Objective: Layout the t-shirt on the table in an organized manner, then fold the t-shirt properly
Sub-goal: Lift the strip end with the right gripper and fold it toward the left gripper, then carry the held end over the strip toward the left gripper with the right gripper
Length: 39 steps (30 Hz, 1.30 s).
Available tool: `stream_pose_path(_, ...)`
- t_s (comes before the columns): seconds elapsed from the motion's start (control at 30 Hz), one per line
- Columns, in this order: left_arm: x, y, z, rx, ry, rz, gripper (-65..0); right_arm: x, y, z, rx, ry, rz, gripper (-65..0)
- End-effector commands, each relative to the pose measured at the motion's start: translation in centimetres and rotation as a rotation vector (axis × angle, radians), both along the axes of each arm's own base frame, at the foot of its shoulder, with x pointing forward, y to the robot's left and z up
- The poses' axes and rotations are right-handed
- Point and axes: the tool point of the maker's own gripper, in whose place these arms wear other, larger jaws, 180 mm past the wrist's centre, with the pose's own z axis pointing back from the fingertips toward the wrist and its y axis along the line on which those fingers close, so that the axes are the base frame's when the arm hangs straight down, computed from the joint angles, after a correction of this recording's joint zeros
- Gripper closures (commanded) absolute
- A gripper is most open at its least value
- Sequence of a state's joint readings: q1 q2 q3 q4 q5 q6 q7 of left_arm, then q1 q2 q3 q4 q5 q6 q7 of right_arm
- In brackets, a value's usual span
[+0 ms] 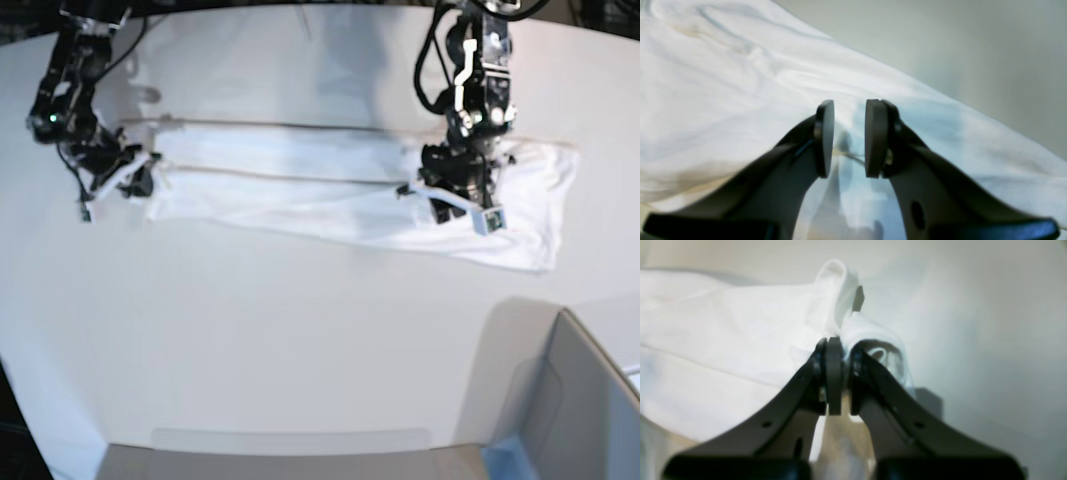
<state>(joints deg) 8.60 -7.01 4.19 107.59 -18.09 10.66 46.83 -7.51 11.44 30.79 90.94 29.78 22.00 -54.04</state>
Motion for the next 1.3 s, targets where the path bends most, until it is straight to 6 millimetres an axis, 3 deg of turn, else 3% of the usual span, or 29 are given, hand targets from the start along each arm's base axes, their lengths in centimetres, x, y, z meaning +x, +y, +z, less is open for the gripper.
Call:
stream_pose_path(0.0, 0.6, 0.1, 1.5, 0.007, -0.043, -0.002, -15.5, 1.2, -0.9, 1.8, -0.022, -0.059, -0.003, 0.0)
stream_pose_path(0.3, -0.1, -0.1, 2.9, -0.001, -0.063, -0.011, -15.5, 3.3, -4.9, 4.0, -0.193, -0.082, -0.045, 0.0)
stream_pose_path(0.7, -0.7, -0.2, 3.0, -0.002, -0.060, -0.013, -15.5, 4.5, -4.9, 6.5, -0.281, -0.145, -0.037, 0.0)
stream_pose_path(0.8, -0.7, -0.2, 2.9, -0.002, -0.058, -0.013, -15.5, 5.2, -2.6, 6.6, -0.284, -0.157, 0.033, 0.0)
stream_pose_path(1.0, -1.4, -0.5, 2.7, -0.012, -0.024, -0.026, -15.5, 6.1, 4.6, 8.3, -0.279, -0.238, 0.203, 0.0)
stream_pose_path(1.27, -1.9, -0.5, 2.3, -0.013, 0.018, -0.039, -15.5, 6.8, 9.4, 9.8, -0.419, -0.306, 0.273, 0.0)
